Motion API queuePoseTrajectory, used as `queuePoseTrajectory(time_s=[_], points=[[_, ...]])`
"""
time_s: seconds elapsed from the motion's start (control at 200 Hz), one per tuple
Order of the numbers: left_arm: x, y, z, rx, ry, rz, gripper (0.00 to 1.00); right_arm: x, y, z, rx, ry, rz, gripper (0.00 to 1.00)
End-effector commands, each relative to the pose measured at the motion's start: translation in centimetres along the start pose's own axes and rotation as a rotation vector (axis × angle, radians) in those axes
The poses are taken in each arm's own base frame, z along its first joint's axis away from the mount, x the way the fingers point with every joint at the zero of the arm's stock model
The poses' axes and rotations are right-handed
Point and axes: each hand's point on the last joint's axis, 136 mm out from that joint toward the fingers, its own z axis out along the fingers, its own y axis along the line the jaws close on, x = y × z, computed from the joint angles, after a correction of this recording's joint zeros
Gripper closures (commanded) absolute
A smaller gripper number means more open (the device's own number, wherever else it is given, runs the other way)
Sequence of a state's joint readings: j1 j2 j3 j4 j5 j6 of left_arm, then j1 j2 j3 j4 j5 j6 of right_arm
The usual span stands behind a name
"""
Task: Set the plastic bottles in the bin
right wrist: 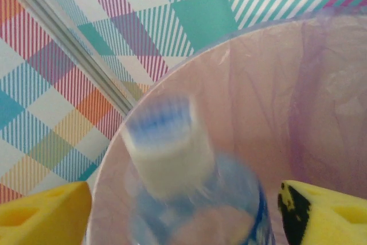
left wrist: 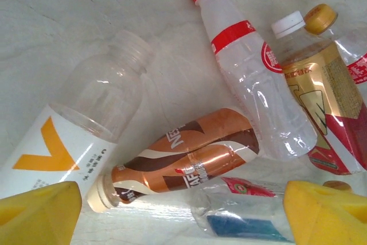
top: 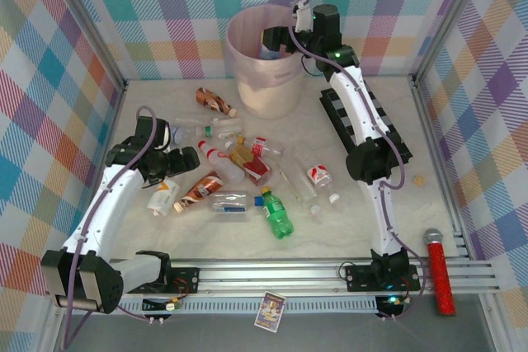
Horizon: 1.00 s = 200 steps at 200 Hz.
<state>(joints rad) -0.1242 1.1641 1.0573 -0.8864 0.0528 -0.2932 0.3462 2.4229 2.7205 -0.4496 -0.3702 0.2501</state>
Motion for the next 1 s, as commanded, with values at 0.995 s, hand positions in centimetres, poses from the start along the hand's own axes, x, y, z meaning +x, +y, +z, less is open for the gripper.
queuePoseTrajectory(time_s=[0.995], points=[[0.7,7.3,10.6,-0.385,0.251,0.130,0.02,2.2,4.1,-18.5,0.204,0.172,0.042,0.01]])
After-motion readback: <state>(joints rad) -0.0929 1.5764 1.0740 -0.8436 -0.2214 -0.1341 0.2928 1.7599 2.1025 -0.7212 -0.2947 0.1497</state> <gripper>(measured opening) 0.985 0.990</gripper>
